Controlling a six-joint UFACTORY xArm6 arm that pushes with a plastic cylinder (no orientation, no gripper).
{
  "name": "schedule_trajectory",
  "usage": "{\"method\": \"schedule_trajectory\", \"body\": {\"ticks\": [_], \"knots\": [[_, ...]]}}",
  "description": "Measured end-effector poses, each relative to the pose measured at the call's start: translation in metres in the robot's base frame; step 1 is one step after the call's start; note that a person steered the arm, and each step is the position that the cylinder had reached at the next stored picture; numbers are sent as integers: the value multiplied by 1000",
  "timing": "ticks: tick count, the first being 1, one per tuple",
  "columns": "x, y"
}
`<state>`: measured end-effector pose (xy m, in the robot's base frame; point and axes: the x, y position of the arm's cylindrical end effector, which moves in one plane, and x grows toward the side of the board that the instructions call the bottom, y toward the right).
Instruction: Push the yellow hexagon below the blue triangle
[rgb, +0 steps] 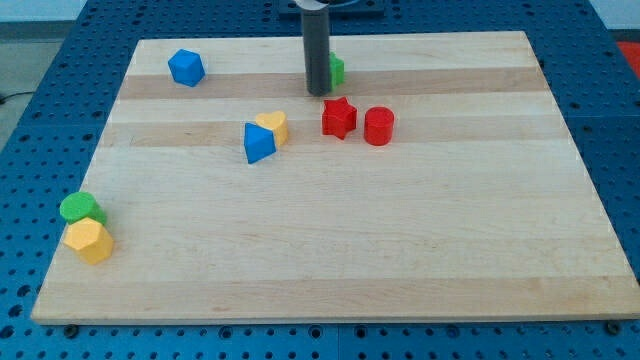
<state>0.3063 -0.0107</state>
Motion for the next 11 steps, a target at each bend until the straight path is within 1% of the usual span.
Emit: {"method": "schedule_trajectory", "body": {"ticks": [1,3,4,5,7,8,9,11], "knots": [[-10,10],[-2,6],[9,-20],[9,-67],[33,-90],[40,-150],[68,-293],[72,-294]]}}
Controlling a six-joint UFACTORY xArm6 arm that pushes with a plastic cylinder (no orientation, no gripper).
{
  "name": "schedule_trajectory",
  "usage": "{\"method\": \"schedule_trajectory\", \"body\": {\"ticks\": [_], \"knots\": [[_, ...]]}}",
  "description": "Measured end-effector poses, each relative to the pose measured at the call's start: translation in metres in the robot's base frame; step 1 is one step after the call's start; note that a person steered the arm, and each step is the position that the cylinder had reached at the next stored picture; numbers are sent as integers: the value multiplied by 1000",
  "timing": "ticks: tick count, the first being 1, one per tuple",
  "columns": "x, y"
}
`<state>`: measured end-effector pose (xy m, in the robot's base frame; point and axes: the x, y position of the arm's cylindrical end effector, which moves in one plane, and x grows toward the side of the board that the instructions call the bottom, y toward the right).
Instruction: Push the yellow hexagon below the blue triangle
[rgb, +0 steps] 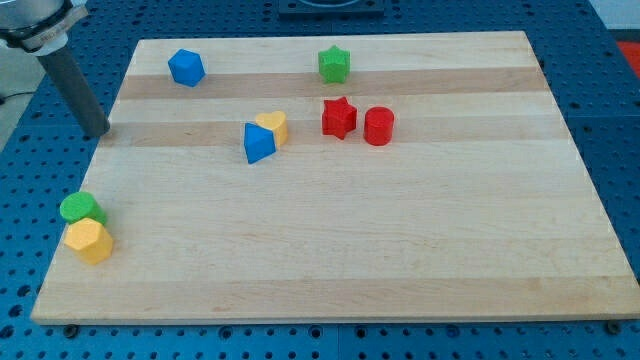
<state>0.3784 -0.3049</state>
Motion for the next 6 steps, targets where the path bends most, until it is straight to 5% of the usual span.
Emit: {"method": "schedule_trajectory", "body": {"ticks": [4,6], "knots": [[147,0],[156,0]]}}
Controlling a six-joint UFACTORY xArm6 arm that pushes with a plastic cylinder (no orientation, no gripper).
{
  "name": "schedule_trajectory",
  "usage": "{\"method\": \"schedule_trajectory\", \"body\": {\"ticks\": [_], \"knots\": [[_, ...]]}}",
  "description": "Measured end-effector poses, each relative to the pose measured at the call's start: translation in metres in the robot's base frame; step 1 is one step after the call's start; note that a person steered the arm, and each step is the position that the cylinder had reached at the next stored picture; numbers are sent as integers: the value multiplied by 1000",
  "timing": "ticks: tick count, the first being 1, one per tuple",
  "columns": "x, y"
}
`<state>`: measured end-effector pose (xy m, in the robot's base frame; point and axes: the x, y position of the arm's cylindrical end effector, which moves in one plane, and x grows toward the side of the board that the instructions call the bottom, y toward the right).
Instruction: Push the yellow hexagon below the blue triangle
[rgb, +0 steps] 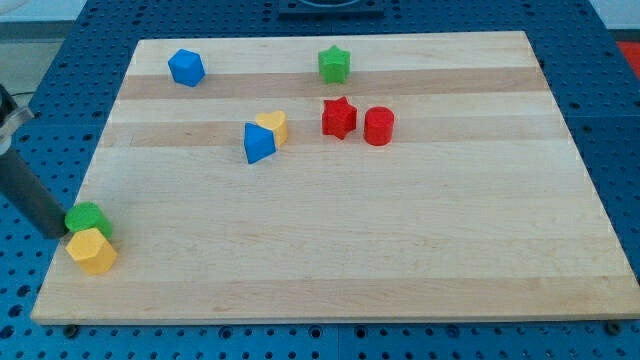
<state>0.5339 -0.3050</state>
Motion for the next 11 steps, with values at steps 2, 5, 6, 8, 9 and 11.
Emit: {"method": "schedule_trajectory", "body": {"ticks": [2,5,6,8,9,11], "knots": [[48,20],[15,135],[-18,147],[-50,117],[-53,147],[-53,222]]}}
